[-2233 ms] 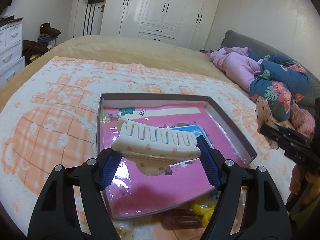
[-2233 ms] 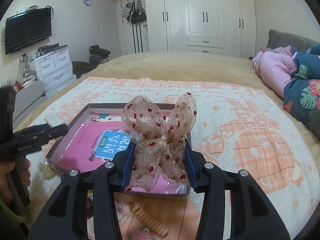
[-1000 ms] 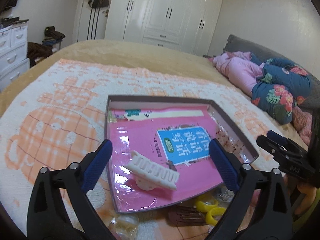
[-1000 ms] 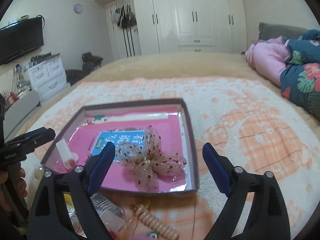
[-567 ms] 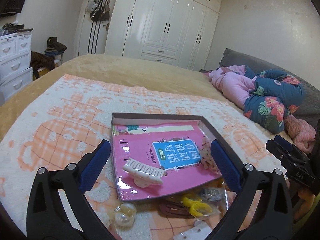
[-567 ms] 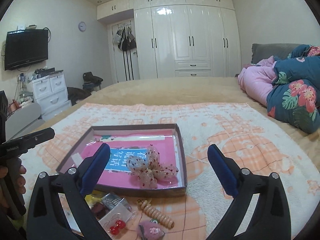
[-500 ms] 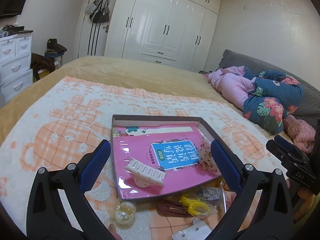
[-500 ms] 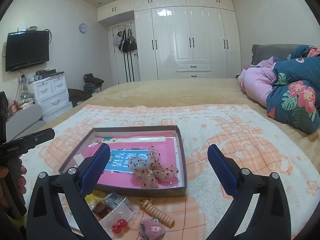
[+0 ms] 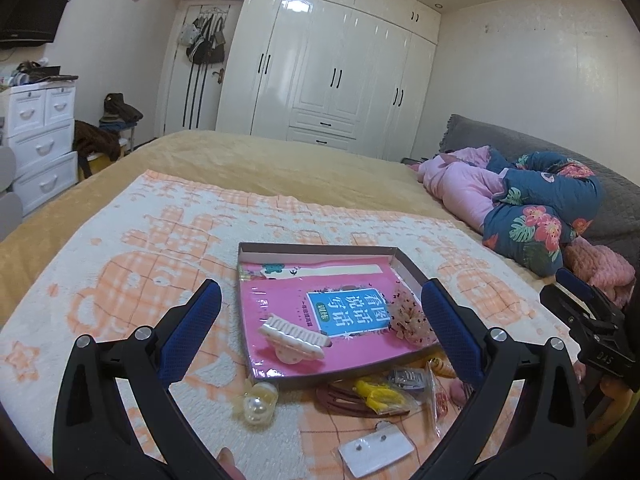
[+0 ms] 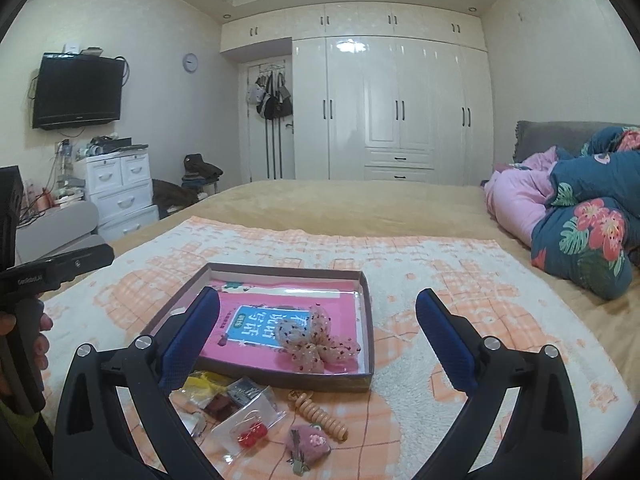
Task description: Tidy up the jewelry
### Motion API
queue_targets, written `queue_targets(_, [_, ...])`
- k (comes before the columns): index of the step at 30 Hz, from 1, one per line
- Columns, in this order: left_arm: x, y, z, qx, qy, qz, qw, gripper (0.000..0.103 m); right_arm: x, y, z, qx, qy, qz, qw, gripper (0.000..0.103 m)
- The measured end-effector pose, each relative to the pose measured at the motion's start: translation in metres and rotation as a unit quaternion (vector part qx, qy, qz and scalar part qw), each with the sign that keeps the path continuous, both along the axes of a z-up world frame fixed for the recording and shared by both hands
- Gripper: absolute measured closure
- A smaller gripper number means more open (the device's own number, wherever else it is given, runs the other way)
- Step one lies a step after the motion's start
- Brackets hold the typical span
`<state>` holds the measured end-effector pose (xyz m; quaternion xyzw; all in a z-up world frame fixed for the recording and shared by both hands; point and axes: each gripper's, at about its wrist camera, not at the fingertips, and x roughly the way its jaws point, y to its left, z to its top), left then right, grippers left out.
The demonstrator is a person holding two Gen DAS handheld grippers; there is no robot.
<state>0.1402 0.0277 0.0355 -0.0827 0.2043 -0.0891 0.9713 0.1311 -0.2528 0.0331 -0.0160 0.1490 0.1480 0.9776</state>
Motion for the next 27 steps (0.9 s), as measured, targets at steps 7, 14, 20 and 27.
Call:
queue_targets(7, [-0.013,0.000,0.001,0.003,-0.003,0.000,1.0000,0.011,-0.015,0.001,0.004,-0.005,-0.006,0.012,1.000,0.007])
queue_targets(14, [-0.025,-0.001,0.003,0.009,-0.010,-0.001,0.9999,0.011,-0.027,0.003,0.002,-0.016,-0.003,0.020,1.000,0.006])
queue_targets(20, [-0.033,-0.002,0.000,0.013,-0.005,-0.004,0.9999,0.011,-0.037,0.005,-0.005,-0.027,0.006,0.031,0.999,0.006])
queue_targets(27, [-0.039,-0.005,-0.007,0.018,0.008,-0.012,0.9997,0.011,-0.046,0.007,-0.020,-0.041,0.026,0.041,0.998,0.006])
